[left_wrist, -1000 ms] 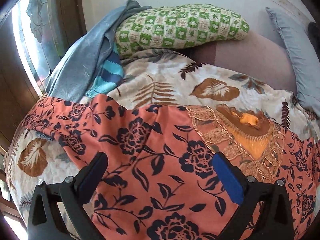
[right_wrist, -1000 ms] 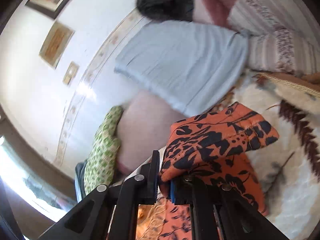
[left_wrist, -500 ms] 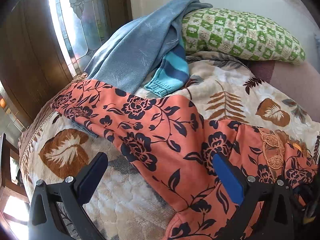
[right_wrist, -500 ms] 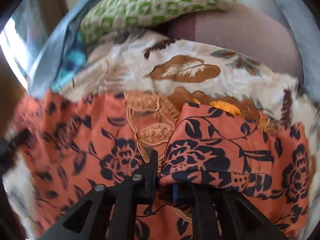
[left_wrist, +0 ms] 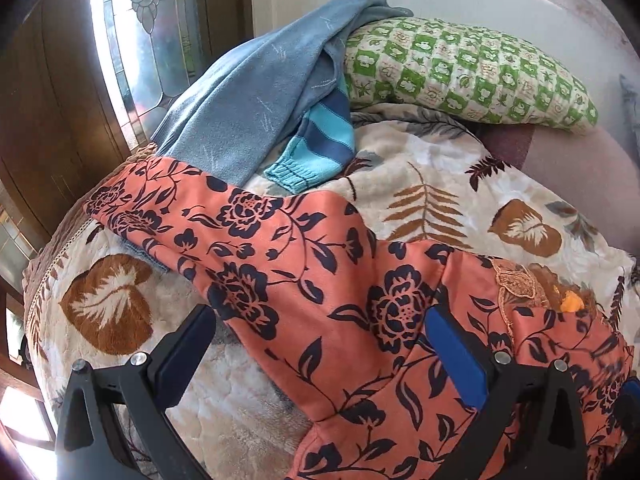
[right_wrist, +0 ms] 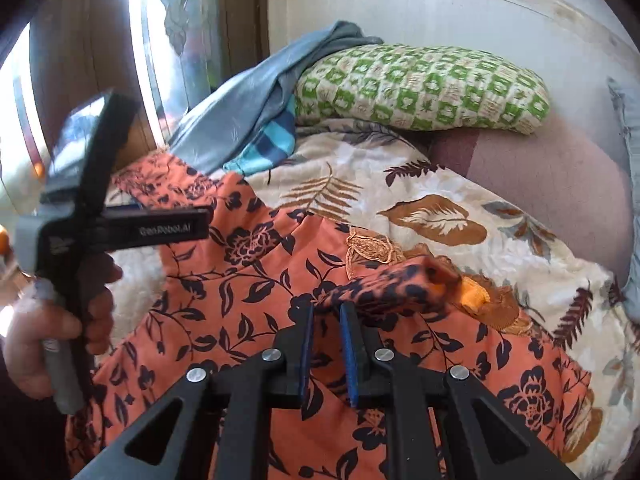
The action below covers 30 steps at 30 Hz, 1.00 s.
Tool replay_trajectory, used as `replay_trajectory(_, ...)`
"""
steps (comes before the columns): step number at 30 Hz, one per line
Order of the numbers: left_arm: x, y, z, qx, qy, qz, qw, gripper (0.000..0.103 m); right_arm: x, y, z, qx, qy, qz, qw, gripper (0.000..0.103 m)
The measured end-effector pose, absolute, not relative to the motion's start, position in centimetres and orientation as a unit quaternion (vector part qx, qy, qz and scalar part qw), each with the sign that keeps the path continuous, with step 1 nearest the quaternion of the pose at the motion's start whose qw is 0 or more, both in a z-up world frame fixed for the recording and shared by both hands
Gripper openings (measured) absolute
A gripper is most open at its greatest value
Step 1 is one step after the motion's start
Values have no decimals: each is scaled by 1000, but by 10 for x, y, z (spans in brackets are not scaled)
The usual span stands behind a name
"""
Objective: Fold small clothes
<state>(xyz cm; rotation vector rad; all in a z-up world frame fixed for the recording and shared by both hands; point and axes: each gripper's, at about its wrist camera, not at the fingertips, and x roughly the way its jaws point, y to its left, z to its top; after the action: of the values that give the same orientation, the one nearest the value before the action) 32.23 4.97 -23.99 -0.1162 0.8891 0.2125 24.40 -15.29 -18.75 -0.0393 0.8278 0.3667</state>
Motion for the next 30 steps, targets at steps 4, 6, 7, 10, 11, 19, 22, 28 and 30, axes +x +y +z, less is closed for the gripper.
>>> replay_trajectory(4, 323, 12, -242, -30, 427, 49, 902, 103, 227, -233, -185, 122, 395, 135, 900, 16)
replay_trajectory(6, 320, -11, -241, -18, 422, 15, 906, 103, 217, -272, -194, 181, 401, 93, 893, 16)
replay_trajectory(7, 317, -23, -240, -9, 417, -1, 909, 103, 215, -288, -200, 201, 405, 72, 889, 17)
replay_trajectory(10, 303, -65, -238, 44, 398, -45, 915, 103, 217, -328, -222, 260, 425, 19, 867, 17)
replay_trajectory(11, 298, -79, -238, 71, 391, -55, 916, 103, 219, -337, -227, 282, 432, 17, 856, 17)
replay_trajectory(19, 268, -145, -261, 246, 319, -40, 914, 103, 220, -385, -245, 387, 402, 25, 829, 17)
replay_trajectory(22, 285, -140, -267, 229, 342, -21, 911, 103, 215, -395, -252, 421, 392, 27, 818, 17)
replay_trajectory(28, 321, -107, -287, 117, 431, -28, 894, 28, 215, -391, -258, 418, 401, 22, 815, 17)
replay_trajectory(30, 327, -85, -291, 39, 460, -51, 885, 13, 216, -386, -257, 402, 404, 18, 821, 17)
